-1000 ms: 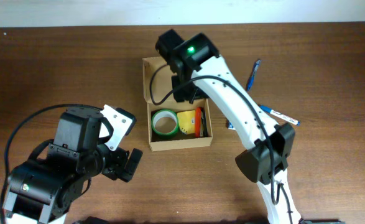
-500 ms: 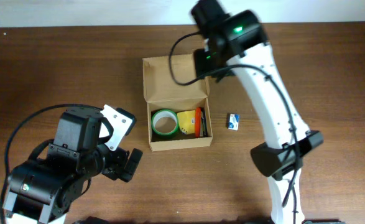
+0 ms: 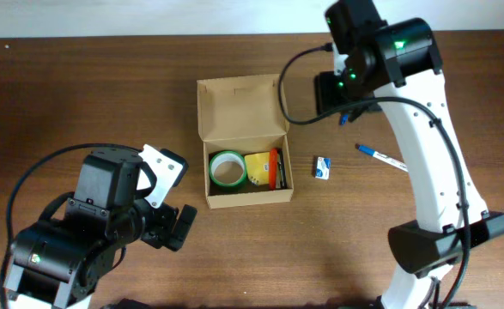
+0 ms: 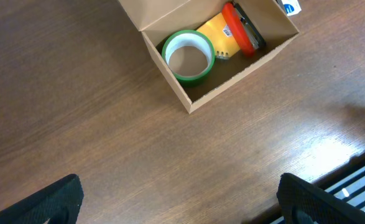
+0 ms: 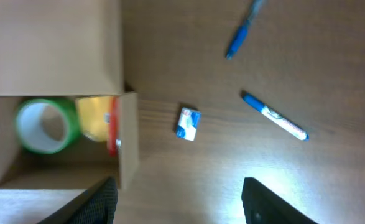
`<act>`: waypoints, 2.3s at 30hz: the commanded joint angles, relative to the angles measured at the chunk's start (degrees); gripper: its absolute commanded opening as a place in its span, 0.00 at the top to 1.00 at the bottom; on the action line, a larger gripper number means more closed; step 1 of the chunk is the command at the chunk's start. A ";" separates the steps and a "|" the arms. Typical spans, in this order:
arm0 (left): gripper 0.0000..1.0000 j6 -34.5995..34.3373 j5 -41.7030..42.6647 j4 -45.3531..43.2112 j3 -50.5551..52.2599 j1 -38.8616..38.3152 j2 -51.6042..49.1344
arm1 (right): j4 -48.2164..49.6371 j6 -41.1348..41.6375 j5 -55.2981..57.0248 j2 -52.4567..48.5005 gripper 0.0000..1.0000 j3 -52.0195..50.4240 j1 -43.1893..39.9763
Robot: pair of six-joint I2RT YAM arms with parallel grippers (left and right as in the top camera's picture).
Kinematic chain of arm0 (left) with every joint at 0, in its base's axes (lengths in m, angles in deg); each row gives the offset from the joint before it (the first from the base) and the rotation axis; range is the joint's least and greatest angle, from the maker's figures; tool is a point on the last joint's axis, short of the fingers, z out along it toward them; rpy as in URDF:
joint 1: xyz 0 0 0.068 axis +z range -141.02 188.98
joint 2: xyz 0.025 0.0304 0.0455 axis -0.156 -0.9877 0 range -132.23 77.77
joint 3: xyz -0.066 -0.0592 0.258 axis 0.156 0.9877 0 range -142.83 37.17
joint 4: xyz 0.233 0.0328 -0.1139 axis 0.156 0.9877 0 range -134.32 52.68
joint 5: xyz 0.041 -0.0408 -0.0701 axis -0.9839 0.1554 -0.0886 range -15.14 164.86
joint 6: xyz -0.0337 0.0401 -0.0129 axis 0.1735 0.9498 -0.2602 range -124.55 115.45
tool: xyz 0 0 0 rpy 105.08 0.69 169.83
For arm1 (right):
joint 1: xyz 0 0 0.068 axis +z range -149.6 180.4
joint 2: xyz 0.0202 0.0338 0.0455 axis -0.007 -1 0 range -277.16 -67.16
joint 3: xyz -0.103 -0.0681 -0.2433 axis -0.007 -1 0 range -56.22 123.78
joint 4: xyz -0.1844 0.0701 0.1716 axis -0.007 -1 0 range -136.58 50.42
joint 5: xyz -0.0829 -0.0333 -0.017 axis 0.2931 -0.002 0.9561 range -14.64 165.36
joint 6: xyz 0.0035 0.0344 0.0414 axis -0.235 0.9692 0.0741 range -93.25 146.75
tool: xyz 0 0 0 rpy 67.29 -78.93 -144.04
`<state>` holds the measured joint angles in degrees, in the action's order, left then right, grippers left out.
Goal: Pack container
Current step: 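Raise the right gripper out of the box and move right, then lower the right gripper and grasp the small white-blue staples box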
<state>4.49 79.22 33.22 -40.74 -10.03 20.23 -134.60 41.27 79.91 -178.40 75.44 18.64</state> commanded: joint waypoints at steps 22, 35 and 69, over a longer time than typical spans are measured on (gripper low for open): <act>0.00 0.94 0.81 -0.13 -1.01 -0.07 0.00 | 26.58 -3.39 -9.35 0.35 0.35 -39.87 -5.79; 0.01 0.94 0.79 -0.13 -1.01 -0.07 0.00 | 40.46 -3.10 -10.64 0.35 0.35 -53.90 -5.84; 0.00 0.94 0.81 -0.13 -1.01 -0.07 0.00 | 52.92 9.99 -5.84 0.28 0.36 -60.63 -4.26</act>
<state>4.49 79.22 33.22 -40.74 -10.03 20.23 -82.19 50.63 72.94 -178.12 15.59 14.05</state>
